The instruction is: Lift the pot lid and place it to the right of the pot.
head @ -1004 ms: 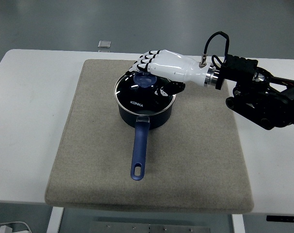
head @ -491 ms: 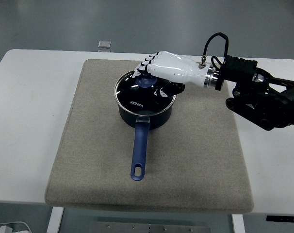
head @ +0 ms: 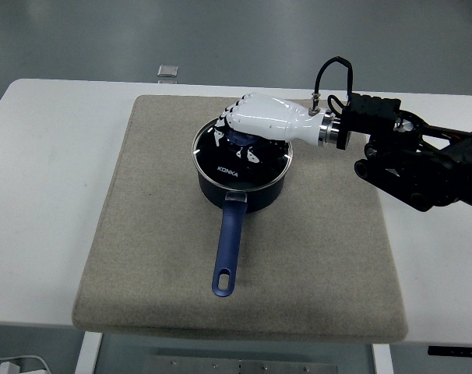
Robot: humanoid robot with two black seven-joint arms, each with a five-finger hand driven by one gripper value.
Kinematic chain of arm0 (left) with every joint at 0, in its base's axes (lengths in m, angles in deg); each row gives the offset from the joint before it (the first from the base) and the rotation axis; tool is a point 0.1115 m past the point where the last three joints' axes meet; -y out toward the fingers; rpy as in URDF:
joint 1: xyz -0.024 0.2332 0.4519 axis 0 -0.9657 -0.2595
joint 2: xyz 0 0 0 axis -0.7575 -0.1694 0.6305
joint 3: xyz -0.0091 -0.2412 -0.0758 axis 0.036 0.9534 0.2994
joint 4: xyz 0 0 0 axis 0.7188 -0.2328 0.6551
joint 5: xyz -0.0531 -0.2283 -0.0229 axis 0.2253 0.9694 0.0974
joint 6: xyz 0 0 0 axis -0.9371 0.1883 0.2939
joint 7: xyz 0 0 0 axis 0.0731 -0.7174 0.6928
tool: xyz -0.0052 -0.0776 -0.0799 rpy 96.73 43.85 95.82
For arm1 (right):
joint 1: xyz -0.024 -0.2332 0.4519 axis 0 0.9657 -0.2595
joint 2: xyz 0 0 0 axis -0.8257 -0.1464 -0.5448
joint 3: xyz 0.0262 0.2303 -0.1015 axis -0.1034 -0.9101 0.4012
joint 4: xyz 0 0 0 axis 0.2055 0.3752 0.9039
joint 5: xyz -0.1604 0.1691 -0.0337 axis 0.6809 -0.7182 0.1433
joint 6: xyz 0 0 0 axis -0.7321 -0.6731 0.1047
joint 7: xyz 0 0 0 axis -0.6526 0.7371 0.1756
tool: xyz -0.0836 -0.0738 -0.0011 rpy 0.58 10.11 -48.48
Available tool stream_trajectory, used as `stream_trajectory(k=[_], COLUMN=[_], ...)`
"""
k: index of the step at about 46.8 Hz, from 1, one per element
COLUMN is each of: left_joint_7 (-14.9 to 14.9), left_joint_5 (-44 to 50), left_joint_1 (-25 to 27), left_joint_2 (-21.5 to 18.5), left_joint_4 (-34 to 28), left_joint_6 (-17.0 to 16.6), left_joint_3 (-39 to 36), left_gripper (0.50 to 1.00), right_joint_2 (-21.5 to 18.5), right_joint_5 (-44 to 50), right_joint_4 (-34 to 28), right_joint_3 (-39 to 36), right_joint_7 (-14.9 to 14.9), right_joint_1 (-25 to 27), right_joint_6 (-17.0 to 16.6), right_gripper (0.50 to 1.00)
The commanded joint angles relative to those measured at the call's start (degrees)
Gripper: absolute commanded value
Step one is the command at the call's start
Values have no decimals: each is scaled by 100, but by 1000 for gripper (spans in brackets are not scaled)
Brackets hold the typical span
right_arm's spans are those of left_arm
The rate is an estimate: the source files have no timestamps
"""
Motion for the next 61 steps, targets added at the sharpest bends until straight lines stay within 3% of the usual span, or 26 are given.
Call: stream_trajectory(k=[1, 32, 38, 42, 46, 61], left_joint_7=[0, 0, 0, 0, 0, 0], left_joint_5=[-1, -1, -1, -1, -1, -1], left_joint_1=[1, 1, 1, 1, 1, 1], left_joint_2=[0, 0, 0, 0, 0, 0], left_joint_4=[0, 0, 0, 0, 0, 0], left_joint_6=[0, 0, 0, 0, 0, 0], left_joint_3=[0, 0, 0, 0, 0, 0], left_gripper=[1000, 1000, 1000, 1000, 1000, 1000], right_joint_2=[-4, -75, -75, -75, -66, -40], right_joint_5=[1, -43, -35, -43, -43, -35], right_joint_4=[-1, 8, 17, 34, 34, 34], right_joint_3=[1, -8, 19, 10, 1, -16], right_joint_7=[0, 0, 0, 0, 0, 0], right_joint_1=[-20, -143, -125, -160, -169, -274], right_joint_6=[0, -53, -79, -114, -132, -132], right_gripper=[500, 500, 706, 768, 901, 907])
